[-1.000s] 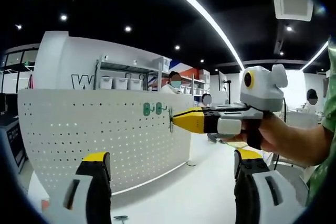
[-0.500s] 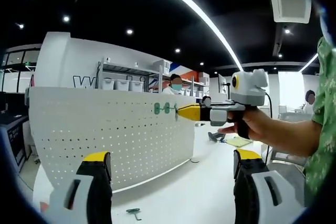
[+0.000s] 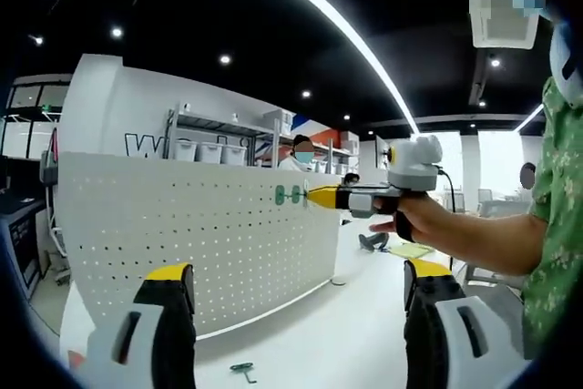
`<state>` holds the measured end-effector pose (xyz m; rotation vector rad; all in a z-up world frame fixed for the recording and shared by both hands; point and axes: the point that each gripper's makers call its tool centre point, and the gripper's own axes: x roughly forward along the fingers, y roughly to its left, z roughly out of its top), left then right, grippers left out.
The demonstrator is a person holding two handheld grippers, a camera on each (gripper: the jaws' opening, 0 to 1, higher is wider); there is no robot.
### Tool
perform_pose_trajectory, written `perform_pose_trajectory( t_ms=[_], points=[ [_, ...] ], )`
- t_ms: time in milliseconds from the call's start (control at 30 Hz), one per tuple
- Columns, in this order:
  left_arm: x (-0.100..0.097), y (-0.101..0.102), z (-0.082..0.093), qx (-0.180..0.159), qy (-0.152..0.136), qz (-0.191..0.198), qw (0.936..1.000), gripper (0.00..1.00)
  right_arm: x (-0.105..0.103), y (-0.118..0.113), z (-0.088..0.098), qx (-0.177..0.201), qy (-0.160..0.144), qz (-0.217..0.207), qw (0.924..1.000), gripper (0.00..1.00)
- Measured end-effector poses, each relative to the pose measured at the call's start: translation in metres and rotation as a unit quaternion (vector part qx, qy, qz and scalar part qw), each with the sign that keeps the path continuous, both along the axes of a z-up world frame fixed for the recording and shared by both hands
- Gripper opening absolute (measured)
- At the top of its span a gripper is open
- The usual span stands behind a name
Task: Insert the hook assembly into the mounting plate slot until the hook locks in place.
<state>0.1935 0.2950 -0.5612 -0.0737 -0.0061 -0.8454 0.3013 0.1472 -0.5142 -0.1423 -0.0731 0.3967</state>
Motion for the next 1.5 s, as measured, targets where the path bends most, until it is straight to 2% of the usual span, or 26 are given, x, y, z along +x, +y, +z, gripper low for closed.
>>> perform_pose_trajectory(
  t_ms=[267,567,900,1267,1500],
  points=[
    [0.001,0.006,-0.006,0.000,0.007,-0.010,0.9999,0.97,0.026,-0.002,0.012,0.007,-0.016,-0.039,0.9991,0.01],
    [0.009,0.011,-0.011,0.001,0.013,-0.022,0.9997,0.96,0.059,-0.015,0.021,0.023,-0.025,-0.095,0.9950,0.01],
    [0.013,0.009,-0.016,-0.001,0.018,-0.032,0.9993,0.96,0.082,-0.022,0.018,0.014,-0.020,-0.134,0.9906,0.01],
    [0.016,0.009,-0.021,-0.003,0.024,-0.035,0.9991,0.93,0.101,-0.024,0.015,0.045,-0.005,-0.137,0.9896,0.01],
    [0.017,0.012,-0.023,-0.003,0.027,-0.033,0.9991,0.92,0.108,-0.020,0.014,0.044,-0.004,-0.136,0.9898,0.01]
  ],
)
